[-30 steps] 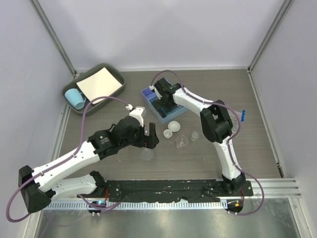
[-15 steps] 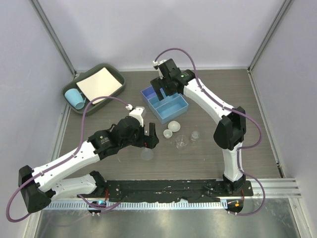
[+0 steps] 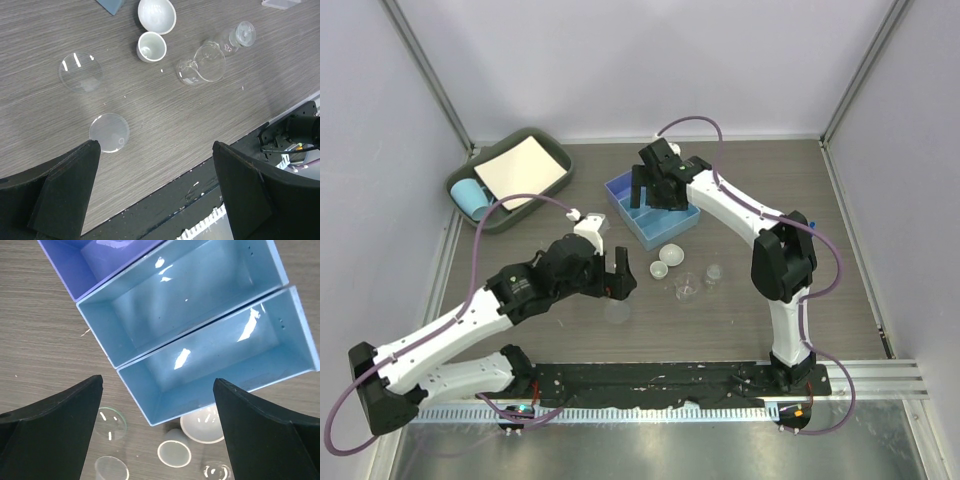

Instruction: Organize the chemistry lab equipment

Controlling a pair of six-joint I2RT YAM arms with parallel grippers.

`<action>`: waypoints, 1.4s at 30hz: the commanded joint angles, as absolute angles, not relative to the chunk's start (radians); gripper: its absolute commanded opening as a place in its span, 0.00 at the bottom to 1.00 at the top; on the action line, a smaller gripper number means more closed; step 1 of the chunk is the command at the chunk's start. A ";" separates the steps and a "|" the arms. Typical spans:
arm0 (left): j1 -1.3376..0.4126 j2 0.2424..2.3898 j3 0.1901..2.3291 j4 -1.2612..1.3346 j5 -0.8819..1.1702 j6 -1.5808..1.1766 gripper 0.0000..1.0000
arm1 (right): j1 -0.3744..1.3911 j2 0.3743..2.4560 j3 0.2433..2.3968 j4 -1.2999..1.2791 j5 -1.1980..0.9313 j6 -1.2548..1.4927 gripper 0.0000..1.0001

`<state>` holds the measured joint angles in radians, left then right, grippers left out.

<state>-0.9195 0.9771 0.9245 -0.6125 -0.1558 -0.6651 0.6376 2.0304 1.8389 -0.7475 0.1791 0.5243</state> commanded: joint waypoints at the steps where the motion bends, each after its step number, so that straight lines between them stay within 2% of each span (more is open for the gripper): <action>1: -0.913 0.928 0.951 -0.640 -0.147 -0.647 1.00 | 0.637 1.983 1.842 -0.658 0.187 0.667 0.96; 16: -0.913 0.842 0.919 -0.672 -0.146 -0.647 1.00 | 0.592 2.151 1.967 -0.730 0.224 0.769 0.91; 23: -0.913 0.822 0.913 -0.669 -0.135 -0.638 1.00 | 0.571 2.194 1.974 -0.744 0.222 0.792 0.82; 34: -0.913 0.795 0.894 -0.681 -0.133 -0.626 1.00 | 0.554 2.278 2.022 -0.756 0.195 0.818 0.43; 35: -0.913 0.793 0.893 -0.683 -0.135 -0.624 1.00 | 0.552 2.290 2.028 -0.756 0.192 0.822 0.34; 37: -0.913 0.792 0.891 -0.686 -0.138 -0.623 1.00 | 0.546 2.299 2.046 -0.759 0.180 0.828 0.25; 38: -0.913 0.792 0.891 -0.687 -0.138 -0.621 1.00 | 0.546 2.310 2.052 -0.761 0.176 0.834 0.15; 41: -0.913 0.790 0.893 -0.689 -0.143 -0.618 1.00 | 0.540 2.324 2.068 -0.759 0.167 0.844 0.01; 42: -0.913 0.792 0.893 -0.690 -0.144 -0.618 1.00 | 0.537 2.332 2.074 -0.761 0.166 0.847 0.01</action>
